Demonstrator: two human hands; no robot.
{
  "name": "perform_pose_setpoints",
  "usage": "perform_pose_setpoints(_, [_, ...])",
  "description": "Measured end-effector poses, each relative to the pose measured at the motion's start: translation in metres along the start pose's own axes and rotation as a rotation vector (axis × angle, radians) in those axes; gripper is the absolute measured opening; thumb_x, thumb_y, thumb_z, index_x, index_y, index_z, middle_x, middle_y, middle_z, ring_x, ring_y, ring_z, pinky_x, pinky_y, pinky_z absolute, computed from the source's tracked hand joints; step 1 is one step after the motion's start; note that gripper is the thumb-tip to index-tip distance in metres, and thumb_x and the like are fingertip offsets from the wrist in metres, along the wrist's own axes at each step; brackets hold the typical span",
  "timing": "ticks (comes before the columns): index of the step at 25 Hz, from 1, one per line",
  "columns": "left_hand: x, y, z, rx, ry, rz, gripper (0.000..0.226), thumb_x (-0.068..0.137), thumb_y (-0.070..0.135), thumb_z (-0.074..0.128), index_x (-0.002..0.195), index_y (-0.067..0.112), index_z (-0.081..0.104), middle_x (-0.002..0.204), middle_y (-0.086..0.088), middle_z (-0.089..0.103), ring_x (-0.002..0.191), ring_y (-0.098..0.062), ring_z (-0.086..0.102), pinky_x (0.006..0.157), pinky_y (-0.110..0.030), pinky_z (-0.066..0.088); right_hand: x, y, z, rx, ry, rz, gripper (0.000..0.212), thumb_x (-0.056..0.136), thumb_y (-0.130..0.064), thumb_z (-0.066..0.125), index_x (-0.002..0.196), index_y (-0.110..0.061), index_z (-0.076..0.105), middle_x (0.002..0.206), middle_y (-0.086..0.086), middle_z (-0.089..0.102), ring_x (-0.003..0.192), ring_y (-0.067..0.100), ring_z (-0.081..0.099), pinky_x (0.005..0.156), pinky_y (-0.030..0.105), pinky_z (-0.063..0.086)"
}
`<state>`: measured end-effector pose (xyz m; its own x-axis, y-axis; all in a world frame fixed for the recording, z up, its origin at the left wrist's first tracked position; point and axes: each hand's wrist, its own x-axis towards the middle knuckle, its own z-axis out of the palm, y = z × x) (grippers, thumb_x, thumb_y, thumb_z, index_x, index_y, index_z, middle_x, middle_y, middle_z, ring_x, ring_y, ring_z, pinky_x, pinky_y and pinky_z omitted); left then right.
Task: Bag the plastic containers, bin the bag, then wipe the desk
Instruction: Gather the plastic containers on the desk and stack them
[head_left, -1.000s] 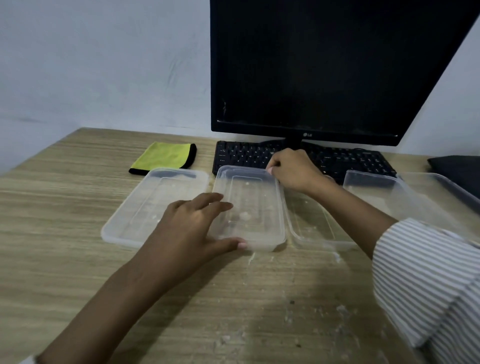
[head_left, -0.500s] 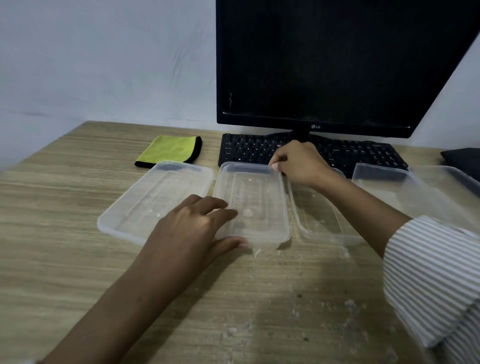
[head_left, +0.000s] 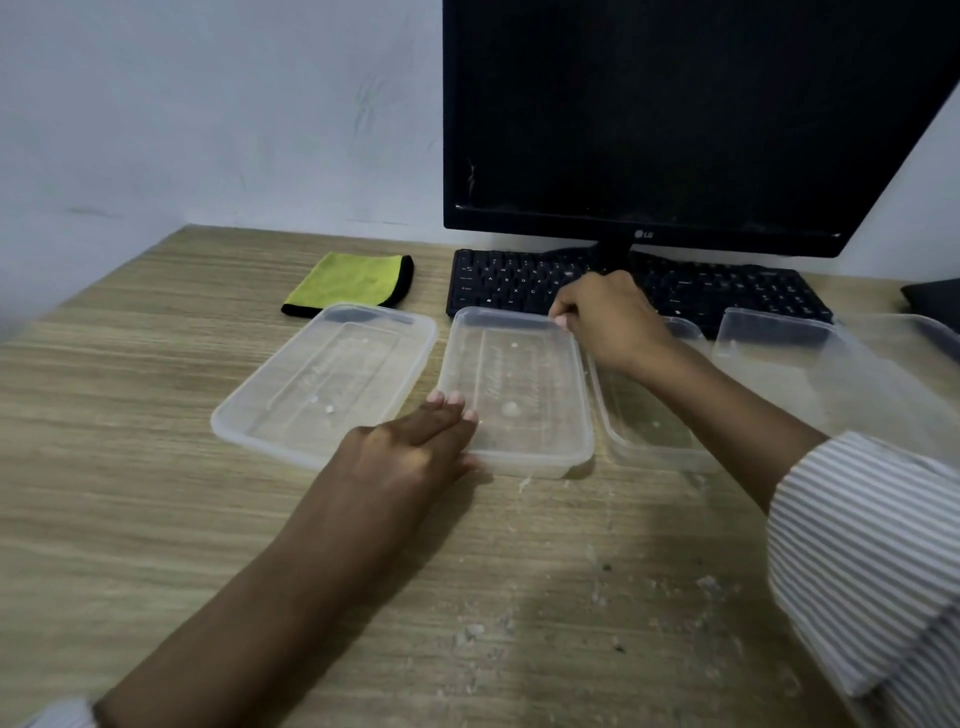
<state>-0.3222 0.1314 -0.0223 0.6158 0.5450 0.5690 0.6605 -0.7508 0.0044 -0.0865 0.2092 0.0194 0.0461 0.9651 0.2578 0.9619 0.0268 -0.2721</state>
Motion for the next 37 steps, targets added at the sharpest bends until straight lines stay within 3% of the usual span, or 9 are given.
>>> perform_pose_setpoints(4, [0.0, 0.004, 0.0, 0.026, -0.041, -0.014, 0.045, 0.084, 0.033, 0.046, 0.105, 0.004, 0.073, 0.11, -0.014, 0.071, 0.104, -0.024, 0.068, 0.073, -0.032, 0.057, -0.005, -0.004, 0.001, -0.141, 0.036, -0.025, 0.018, 0.092, -0.002, 0.052, 0.099, -0.007, 0.068, 0.093, 0.013, 0.066, 0.083, 0.028, 0.063, 0.077, 0.043, 0.056])
perform_pose_setpoints(7, [0.004, 0.005, -0.012, -0.069, -0.101, -0.067, 0.056, 0.086, 0.053, 0.044, 0.102, 0.009, 0.074, 0.107, -0.008, 0.073, 0.1, -0.021, 0.07, 0.076, -0.03, 0.056, -0.02, -0.011, -0.015, -0.087, 0.058, -0.099, 0.029, 0.094, -0.015, 0.057, 0.123, -0.011, 0.062, 0.113, 0.009, 0.059, 0.101, 0.025, 0.058, 0.088, 0.036, 0.049])
perform_pose_setpoints(9, [0.014, 0.005, -0.024, -0.198, -0.073, -0.16, 0.063, 0.088, 0.063, 0.036, 0.098, 0.015, 0.075, 0.103, -0.001, 0.073, 0.094, -0.016, 0.068, 0.078, -0.027, 0.053, -0.044, -0.017, -0.031, 0.007, 0.045, -0.157, 0.032, 0.094, -0.025, 0.058, 0.125, -0.018, 0.059, 0.115, 0.002, 0.055, 0.101, 0.016, 0.054, 0.085, 0.027, 0.043])
perform_pose_setpoints(13, [0.073, -0.023, -0.016, -0.246, 0.026, -0.299, 0.036, 0.096, 0.04, 0.047, 0.098, 0.015, 0.073, 0.097, -0.001, 0.073, 0.089, -0.021, 0.065, 0.078, -0.037, 0.05, -0.101, -0.03, -0.046, 0.161, -0.092, -0.248, 0.027, 0.09, -0.039, 0.06, 0.113, -0.027, 0.067, 0.106, -0.011, 0.058, 0.091, 0.004, 0.053, 0.078, 0.021, 0.043])
perform_pose_setpoints(16, [0.107, -0.04, 0.018, -0.077, -0.172, -0.388, 0.025, 0.096, 0.021, 0.049, 0.106, 0.011, 0.069, 0.104, -0.012, 0.071, 0.098, -0.033, 0.062, 0.087, -0.043, 0.047, -0.117, -0.026, -0.037, 0.184, -0.121, -0.292, 0.03, 0.086, -0.04, 0.065, 0.109, -0.023, 0.071, 0.106, -0.011, 0.061, 0.093, 0.003, 0.055, 0.08, 0.018, 0.044])
perform_pose_setpoints(20, [0.11, -0.039, 0.039, -0.008, -0.212, -0.42, 0.026, 0.098, 0.021, 0.046, 0.109, 0.013, 0.068, 0.099, -0.014, 0.07, 0.103, -0.032, 0.059, 0.1, -0.045, 0.035, -0.119, -0.017, -0.025, 0.241, -0.079, -0.354, 0.026, 0.082, -0.031, 0.071, 0.098, -0.013, 0.076, 0.097, -0.001, 0.069, 0.086, 0.011, 0.065, 0.078, 0.022, 0.051])
perform_pose_setpoints(26, [0.107, -0.036, 0.038, 0.034, -0.216, -0.409, 0.032, 0.101, 0.024, 0.039, 0.122, 0.018, 0.063, 0.109, -0.011, 0.068, 0.107, -0.03, 0.058, 0.102, -0.04, 0.029, -0.123, -0.017, -0.018, 0.286, 0.001, -0.389, 0.023, 0.076, -0.026, 0.07, 0.086, -0.008, 0.078, 0.085, 0.002, 0.071, 0.076, 0.013, 0.067, 0.068, 0.034, 0.058])
perform_pose_setpoints(32, [0.112, -0.033, 0.032, -0.071, -0.176, -0.415, 0.033, 0.095, 0.025, 0.051, 0.125, 0.014, 0.06, 0.119, -0.01, 0.066, 0.11, -0.03, 0.059, 0.097, -0.043, 0.039, -0.126, -0.011, -0.029, 0.387, 0.053, -0.255, 0.017, 0.087, -0.027, 0.068, 0.095, -0.014, 0.075, 0.094, -0.005, 0.069, 0.081, 0.005, 0.063, 0.076, 0.021, 0.051])
perform_pose_setpoints(37, [0.113, 0.027, 0.011, -0.36, -0.039, -0.302, 0.028, 0.094, 0.026, 0.054, 0.118, 0.015, 0.065, 0.118, 0.0, 0.067, 0.109, -0.014, 0.06, 0.088, -0.025, 0.044, -0.147, 0.019, -0.058, 0.42, 0.182, -0.021, 0.019, 0.089, -0.027, 0.066, 0.105, -0.019, 0.073, 0.102, -0.011, 0.067, 0.081, 0.001, 0.063, 0.072, 0.011, 0.049])
